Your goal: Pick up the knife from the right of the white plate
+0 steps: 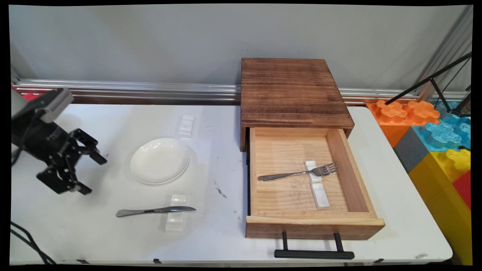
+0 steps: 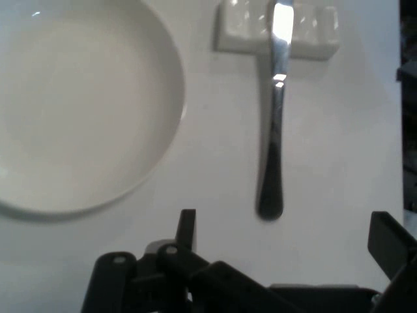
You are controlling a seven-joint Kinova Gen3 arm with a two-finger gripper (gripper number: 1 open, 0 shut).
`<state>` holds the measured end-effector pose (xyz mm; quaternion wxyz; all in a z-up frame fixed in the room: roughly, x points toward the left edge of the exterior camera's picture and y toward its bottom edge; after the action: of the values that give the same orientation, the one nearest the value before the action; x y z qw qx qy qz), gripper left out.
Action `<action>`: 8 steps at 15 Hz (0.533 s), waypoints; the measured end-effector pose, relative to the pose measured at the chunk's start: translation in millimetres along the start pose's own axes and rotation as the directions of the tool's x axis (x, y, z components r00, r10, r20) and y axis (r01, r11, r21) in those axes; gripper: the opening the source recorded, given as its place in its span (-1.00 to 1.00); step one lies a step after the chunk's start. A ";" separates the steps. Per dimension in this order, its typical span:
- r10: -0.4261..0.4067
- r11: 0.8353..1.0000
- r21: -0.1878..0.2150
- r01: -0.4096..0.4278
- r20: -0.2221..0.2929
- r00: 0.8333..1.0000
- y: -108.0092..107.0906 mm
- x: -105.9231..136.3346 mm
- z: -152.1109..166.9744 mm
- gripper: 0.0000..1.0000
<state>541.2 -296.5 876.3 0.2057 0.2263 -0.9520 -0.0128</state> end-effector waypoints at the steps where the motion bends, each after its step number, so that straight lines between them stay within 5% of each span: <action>1: 0.003 1.000 -0.004 -0.003 -0.012 1.000 3.5 0.7 8.1 1.00; 8: 0.046 0.999 0.017 -0.045 -0.067 0.997 21.1 1.9 63.1 1.00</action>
<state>505.6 -282.7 821.8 0.2359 0.2066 -0.9495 0.0069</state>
